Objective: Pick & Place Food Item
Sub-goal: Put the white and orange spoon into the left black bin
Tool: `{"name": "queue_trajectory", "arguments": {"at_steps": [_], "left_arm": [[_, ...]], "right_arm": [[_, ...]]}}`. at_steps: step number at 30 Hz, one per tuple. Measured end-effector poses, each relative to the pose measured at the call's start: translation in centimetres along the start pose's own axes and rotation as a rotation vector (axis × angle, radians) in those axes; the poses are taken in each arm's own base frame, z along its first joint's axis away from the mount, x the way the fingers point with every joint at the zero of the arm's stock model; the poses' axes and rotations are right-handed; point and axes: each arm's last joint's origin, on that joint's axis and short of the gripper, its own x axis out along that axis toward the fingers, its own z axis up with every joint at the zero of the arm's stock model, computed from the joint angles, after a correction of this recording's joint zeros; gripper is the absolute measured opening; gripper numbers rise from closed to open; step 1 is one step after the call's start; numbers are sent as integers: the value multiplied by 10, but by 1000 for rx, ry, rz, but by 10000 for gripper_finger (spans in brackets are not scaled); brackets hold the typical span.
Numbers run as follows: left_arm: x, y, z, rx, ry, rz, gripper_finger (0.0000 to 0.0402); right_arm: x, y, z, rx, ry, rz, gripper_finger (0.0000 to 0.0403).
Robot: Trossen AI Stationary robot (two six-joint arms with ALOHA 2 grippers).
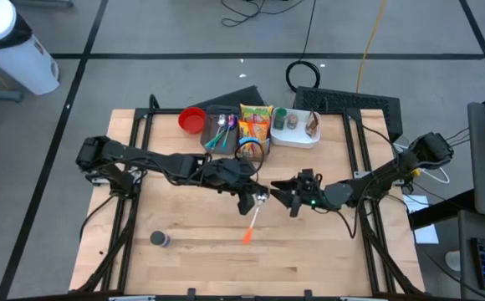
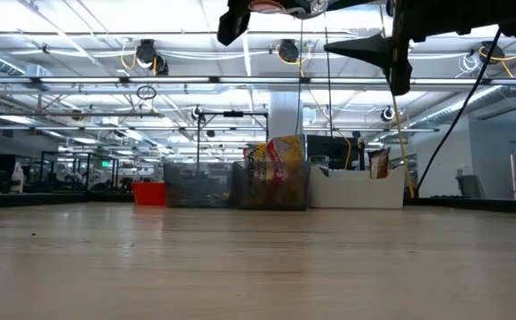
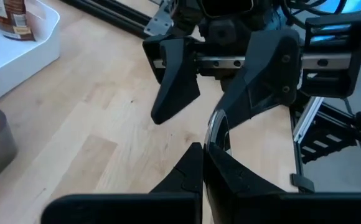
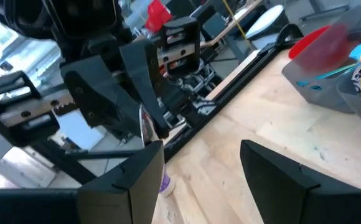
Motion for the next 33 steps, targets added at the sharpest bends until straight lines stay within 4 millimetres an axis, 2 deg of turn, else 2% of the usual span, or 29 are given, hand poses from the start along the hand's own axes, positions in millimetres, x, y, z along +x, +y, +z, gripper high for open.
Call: {"name": "queue_trajectory", "arguments": {"at_steps": [12,20,26,29,33], "left_arm": [[2,-3,-5,11,31,-10,4],[2,2,-1,-5,-10,25,4],[2,4,6,-20,-64,23,4],[2,4,6,-21,-67,24,4],[2,4,6,-21,-67,24,4]], "right_arm": [[2,7,16,3,-129,46,210],[3,3,7,17,-17,56,210],[2,3,6,20,-12,57,210],[2,3,6,15,-13,58,200],[2,3,6,8,-12,57,165]]}}
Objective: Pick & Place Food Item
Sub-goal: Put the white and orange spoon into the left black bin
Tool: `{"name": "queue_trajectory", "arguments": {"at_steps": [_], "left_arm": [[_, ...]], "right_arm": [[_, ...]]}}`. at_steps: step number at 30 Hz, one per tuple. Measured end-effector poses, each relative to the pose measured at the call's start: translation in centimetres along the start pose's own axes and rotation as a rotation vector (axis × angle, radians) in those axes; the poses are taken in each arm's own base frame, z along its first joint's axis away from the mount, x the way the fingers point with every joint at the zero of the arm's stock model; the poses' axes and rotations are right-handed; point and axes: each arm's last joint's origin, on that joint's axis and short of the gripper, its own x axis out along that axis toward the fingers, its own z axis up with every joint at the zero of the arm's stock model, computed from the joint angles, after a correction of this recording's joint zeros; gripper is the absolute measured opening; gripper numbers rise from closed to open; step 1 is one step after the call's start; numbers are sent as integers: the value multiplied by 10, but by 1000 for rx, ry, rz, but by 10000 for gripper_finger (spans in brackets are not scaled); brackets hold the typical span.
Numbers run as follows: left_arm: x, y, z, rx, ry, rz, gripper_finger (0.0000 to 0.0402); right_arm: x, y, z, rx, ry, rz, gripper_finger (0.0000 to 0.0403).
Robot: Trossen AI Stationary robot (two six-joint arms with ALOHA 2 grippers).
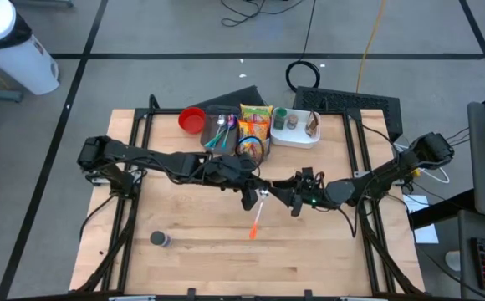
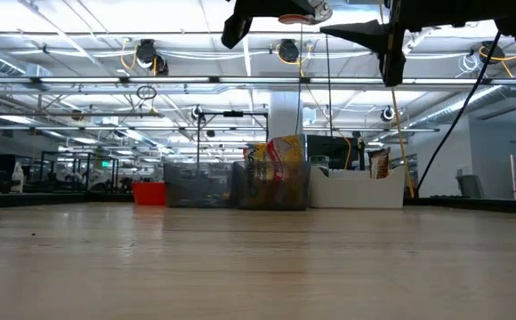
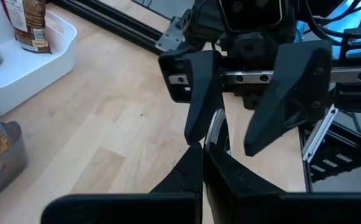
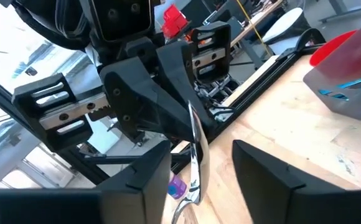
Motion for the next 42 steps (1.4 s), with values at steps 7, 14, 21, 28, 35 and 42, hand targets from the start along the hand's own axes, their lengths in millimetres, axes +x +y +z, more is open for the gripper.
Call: {"name": "queue_trajectory", "arguments": {"at_steps": [7,14,21,28,35,42], "left_arm": [[0,-1,1,-2,-11,-6,4],[0,0,2,-52,-15,-8,26],[0,-2,4,-28,-3,-87,63],[-1,11,15,-79,22,-171,126],[-10,25,29,-141,50,-285,191],[-12,14,14,-116,128,-232,204]], "right_arm": [[0,-3,-3,-5,32,-24,67],[0,-3,-3,-29,28,-33,10],[0,-3,-3,-41,27,-30,2],[0,-3,-2,-39,2,-41,1],[-1,-2,0,-40,-13,-39,1],[-8,6,19,-65,-91,-24,0]]}}
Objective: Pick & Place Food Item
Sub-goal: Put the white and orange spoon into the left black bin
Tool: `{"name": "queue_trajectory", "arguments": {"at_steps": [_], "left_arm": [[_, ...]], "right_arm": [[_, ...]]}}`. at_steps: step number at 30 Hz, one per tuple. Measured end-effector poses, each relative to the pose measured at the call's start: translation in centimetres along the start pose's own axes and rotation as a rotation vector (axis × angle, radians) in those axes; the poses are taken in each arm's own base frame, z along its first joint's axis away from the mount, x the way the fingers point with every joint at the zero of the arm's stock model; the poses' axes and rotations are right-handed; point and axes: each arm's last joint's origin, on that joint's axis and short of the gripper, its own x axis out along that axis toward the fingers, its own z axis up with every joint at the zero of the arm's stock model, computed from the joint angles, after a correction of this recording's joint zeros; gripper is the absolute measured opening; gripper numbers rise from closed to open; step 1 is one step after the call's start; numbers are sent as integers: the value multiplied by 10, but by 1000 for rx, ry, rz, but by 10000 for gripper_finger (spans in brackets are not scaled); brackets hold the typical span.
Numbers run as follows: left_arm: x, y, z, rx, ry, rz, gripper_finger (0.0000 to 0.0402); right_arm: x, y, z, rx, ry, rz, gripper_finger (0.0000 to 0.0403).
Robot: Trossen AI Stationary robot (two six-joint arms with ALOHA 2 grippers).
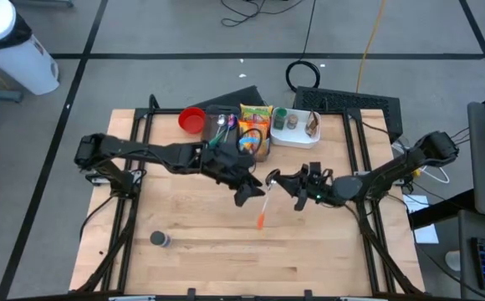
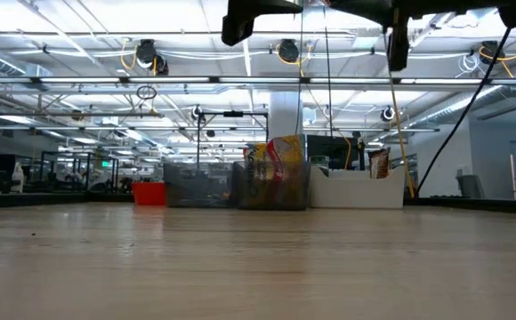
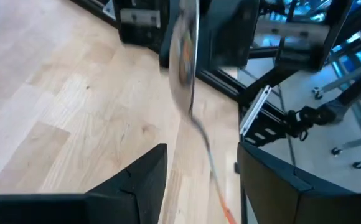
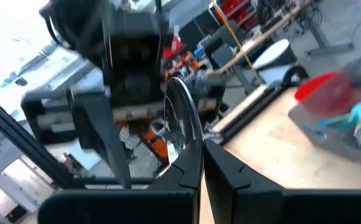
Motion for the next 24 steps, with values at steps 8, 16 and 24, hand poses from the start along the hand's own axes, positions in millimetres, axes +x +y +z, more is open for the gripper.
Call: {"name": "queue_trajectory", "arguments": {"at_steps": [8,16,24], "left_arm": [[3,-16,-8,13,-77,76,205],[15,-11,-10,-14,-92,85,205],[23,-8,-12,-18,-81,92,200]], "right_arm": [[-5,2,21,-26,-88,-17,0],[-1,-2,25,-12,-119,-25,0],[0,-2,27,-10,-131,-24,0]]}}
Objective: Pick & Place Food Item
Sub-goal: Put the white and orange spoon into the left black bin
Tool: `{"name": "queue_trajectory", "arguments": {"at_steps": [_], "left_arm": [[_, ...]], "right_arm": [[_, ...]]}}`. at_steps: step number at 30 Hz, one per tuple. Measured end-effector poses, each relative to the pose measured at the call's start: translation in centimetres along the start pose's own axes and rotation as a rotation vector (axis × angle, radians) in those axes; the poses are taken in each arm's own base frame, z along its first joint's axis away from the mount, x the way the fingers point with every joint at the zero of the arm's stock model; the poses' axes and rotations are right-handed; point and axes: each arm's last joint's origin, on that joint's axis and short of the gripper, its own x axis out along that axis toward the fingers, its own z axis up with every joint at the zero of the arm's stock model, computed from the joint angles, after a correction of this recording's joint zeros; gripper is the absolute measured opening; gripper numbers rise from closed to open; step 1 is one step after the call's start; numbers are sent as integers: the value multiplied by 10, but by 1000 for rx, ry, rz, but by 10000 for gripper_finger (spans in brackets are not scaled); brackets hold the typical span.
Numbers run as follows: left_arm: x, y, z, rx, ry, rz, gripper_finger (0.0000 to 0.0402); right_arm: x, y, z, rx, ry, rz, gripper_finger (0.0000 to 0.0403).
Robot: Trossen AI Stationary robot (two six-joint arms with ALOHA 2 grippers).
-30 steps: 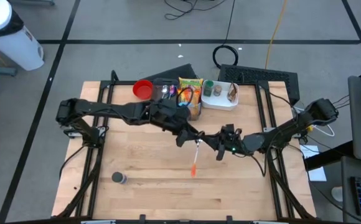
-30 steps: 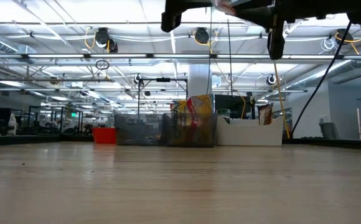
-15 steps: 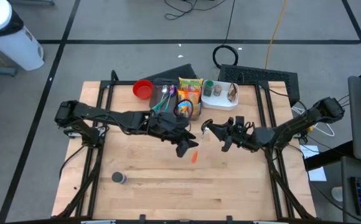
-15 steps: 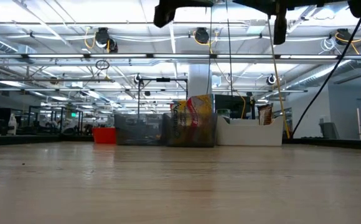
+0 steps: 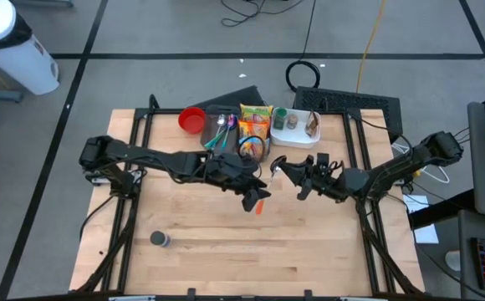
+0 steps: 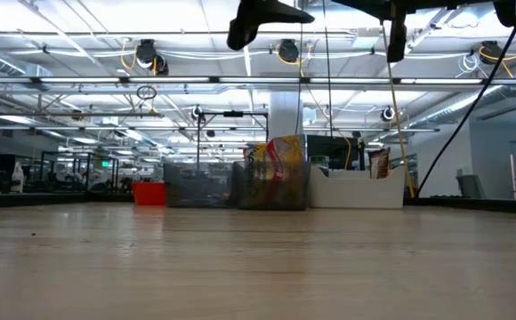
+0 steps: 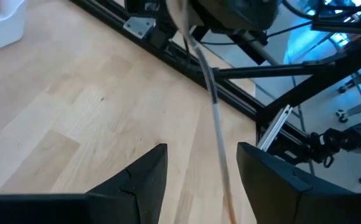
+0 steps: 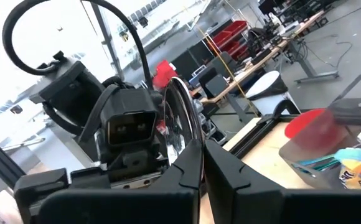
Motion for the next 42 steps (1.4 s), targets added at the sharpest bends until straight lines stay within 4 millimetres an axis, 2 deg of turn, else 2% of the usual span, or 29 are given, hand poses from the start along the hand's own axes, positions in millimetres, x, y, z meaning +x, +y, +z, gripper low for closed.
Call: {"name": "queue_trajectory", "arguments": {"at_steps": [5,13,20,23,28,36,39,42], "left_arm": [[1,1,-1,-15,7,6,152],[1,1,-1,-4,13,-1,15],[1,1,-1,-5,26,-12,8],[1,1,-1,3,26,-13,8],[1,1,0,11,18,-18,6],[1,8,4,15,20,-10,5],[-6,17,13,23,31,-14,5],[-22,32,26,50,39,3,5]], "right_arm": [[0,0,0,-1,1,0,0],[0,0,0,-7,2,-1,0],[0,0,0,16,6,6,1],[0,1,0,30,18,36,14],[0,1,-1,48,34,50,60],[4,0,6,2,-23,53,162],[6,-3,15,-48,-69,44,189],[8,-8,26,-105,-112,17,205]]}}
